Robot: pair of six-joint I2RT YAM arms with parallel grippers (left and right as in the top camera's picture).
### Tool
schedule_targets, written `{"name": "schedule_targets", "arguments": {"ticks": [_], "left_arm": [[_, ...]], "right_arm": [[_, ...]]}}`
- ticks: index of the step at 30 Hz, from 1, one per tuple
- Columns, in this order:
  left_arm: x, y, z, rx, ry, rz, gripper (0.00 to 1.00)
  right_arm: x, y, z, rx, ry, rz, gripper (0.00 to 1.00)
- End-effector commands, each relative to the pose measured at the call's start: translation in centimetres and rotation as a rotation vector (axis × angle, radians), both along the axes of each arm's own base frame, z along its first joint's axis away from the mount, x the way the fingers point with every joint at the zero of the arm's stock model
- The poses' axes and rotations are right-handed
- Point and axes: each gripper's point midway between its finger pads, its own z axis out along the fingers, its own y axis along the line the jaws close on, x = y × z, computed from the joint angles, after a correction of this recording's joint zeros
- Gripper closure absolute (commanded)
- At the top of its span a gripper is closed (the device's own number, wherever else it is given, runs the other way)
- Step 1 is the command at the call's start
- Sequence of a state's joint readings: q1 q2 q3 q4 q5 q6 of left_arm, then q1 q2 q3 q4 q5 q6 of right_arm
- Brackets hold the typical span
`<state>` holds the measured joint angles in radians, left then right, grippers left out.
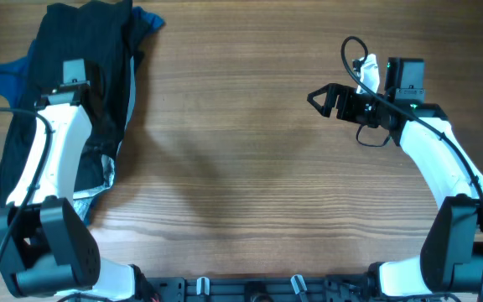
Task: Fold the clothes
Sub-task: 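Reach both grippers toward the black shorts on top of the pile, then grasp the black shorts with both grippers and lift them off the pile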
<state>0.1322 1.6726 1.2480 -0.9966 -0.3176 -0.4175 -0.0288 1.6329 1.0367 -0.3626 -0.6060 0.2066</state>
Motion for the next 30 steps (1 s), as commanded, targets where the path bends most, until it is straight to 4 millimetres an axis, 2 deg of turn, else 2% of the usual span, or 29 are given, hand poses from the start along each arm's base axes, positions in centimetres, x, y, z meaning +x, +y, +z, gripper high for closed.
{"name": "schedule_targets", "arguments": {"ticks": [1,9,13,18,27,30], "left_arm": [[0.7,0.8,2.9,0.034,-0.085,0.020,0.53],[0.7,0.7,3.2,0.031,-0.097,0.020,0.53],[1.0,0.0,2.9,-0.010,-0.104,0.012,0.52],[1.4,-1.4,1.9,-0.097,-0.101,-0.004,0.53],[0.9,-1.5,-0.5,-0.110,-0.016,0.000,0.53],[0.9,-1.5,-0.6,-0.110,-0.012,0.000,0.70]], "right_arm": [[0.4,0.4,0.3,0.006,-0.019,0.028,0.00],[0.3,0.5,0.3,0.022,-0.003,0.013,0.00],[0.1,0.5,0.2,0.022,0.009,0.015,0.00],[-0.1,0.6,0.0,0.021,0.021,0.017,0.00],[-0.2,0.5,0.0,0.016,0.021,0.019,0.00],[-0.2,0.5,0.0,0.016,0.020,0.019,0.00]]}}
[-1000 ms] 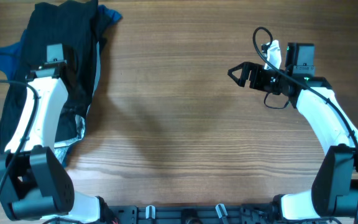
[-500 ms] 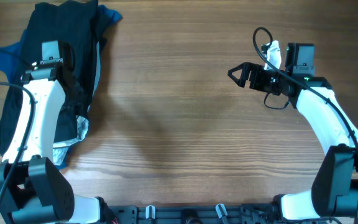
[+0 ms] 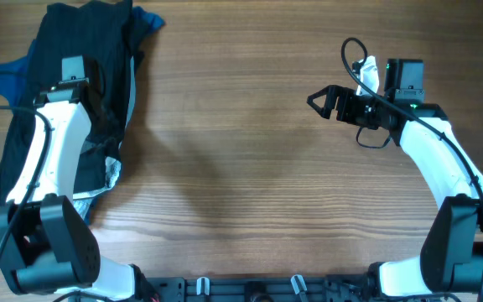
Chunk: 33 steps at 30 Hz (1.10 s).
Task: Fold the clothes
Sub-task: 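Grasp the black shorts with both grippers and lift them off the pile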
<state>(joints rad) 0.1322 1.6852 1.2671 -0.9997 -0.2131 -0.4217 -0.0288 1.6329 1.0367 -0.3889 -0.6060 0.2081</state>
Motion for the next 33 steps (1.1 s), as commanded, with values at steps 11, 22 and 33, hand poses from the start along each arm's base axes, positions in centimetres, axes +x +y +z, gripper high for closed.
{"name": "schedule_targets", "arguments": {"ticks": [11,22,33], "left_arm": [[3.8,-1.9,3.7,-0.058,-0.151,-0.123,0.96],[12.6,-20.5,30.8,-0.367,-0.989,-0.624,0.96],[10.6,-32.9,44.5,-0.501,-1.573,-0.693,0.96]], "right_arm": [[0.9,0.5,0.8,0.016,-0.042,0.022,0.11],[-1.4,-3.7,9.2,0.018,-0.192,-0.084,0.11],[-6.2,-5.3,15.1,0.046,-0.309,-0.116,0.09]]}}
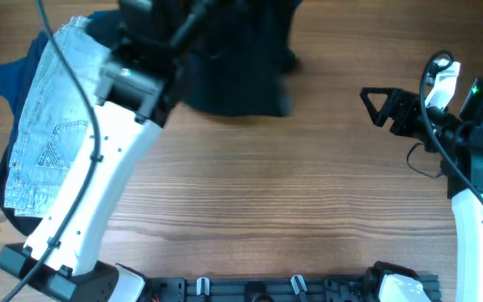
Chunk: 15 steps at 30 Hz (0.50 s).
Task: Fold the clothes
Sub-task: 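Grasp the black shorts with both grippers and lift them off the pile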
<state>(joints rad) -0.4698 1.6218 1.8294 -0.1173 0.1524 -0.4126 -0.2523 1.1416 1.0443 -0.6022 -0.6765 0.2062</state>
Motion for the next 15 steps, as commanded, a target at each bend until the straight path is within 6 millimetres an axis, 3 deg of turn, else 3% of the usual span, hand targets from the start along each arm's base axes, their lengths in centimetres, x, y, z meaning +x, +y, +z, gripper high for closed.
{"name": "schedule_targets", "arguments": {"ticks": [1,10,15], "left_arm": [[-0.7,0.0,3.3,-0.107,-0.067,0.065,0.96],[-0.7,-0.1,3.4,-0.109,-0.070,0.063,0.96],[-0.8,-0.2,3.3,-0.107,-0.066,0.058,0.96]], "right_arm": [[-0.3,1.2,-0.1,0.041,-0.005,0.074,0.09],[1.5,2.1,-7.7,0.175,0.186,0.140,0.14],[3.0,3.2,-9.9,0.229,0.209,0.193,0.20]]}}
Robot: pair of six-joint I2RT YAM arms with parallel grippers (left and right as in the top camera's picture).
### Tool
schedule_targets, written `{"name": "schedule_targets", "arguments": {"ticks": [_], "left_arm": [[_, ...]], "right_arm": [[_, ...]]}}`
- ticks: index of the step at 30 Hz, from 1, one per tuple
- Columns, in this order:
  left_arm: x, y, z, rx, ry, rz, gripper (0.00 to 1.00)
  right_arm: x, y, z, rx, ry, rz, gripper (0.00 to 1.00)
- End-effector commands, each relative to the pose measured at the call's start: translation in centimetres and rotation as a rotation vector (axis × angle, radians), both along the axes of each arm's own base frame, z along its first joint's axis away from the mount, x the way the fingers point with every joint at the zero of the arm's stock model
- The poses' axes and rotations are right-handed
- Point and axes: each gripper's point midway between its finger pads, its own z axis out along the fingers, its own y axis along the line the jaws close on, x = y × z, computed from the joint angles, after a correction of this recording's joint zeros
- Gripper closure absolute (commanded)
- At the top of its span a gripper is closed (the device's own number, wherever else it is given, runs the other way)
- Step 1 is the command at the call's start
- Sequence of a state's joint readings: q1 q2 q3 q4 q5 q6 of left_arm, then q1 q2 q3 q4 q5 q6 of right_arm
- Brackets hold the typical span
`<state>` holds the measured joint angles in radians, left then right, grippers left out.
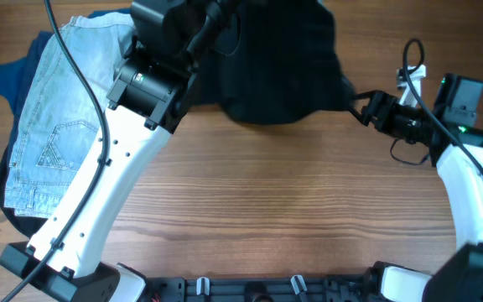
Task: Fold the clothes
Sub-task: 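Grasp the black shorts with both grippers and lift them off the pile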
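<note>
A black garment (275,67) hangs lifted over the top middle of the table, bunched and dark. My left arm (132,143) reaches up high to it. The left gripper (212,21) is lost against the dark cloth at the garment's upper left and seems shut on it. My right gripper (360,105) is at the garment's right edge, where a corner of cloth reaches its fingertips; how its jaws stand does not show. A pile of clothes lies at the left, with light blue jeans (53,134) on top.
Under the jeans lie a dark blue garment (11,80) and a black one (7,214) at the table's left edge. The wooden table (292,210) shows bare in front of both arms. The arm bases stand along the front edge.
The black garment has moved right, from top centre-left to top centre. My right gripper has moved left from clear of the cloth to the garment's right edge.
My left arm first lay over the pile at the left, with the black garment on top, and my right gripper stood open at the right. Later the left arm was raised with the black garment, baring the jeans. Now the garment hangs between both grippers.
</note>
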<state>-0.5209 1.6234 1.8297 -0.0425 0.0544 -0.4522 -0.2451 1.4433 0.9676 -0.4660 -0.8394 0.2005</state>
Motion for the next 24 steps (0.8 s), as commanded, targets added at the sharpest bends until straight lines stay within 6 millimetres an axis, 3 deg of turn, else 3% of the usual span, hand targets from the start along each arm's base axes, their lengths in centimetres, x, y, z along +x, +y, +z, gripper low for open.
{"name": "schedule_targets", "arguments": {"ticks": [1,10,14,24], "left_arm": [[-0.3,0.5,1.5,-0.030,-0.028,0.017,0.96],[-0.3,0.5,1.5,-0.044,-0.018,0.007,0.96],[-0.3,0.4,1.3,-0.039,-0.011,0.002,0.96],[-0.3,0.3,1.0,-0.034,-0.002,0.002,0.96]], "right_arm": [[0.6,1.9,-1.2,0.077,0.014,0.068,0.20],[1.8,5.7,-1.3,0.092,0.001,0.120,0.19],[3.1,6.3,-1.7,0.103,0.011,0.079,0.18],[4.7,5.9,-7.7,0.120,0.143,0.024,0.20]]}}
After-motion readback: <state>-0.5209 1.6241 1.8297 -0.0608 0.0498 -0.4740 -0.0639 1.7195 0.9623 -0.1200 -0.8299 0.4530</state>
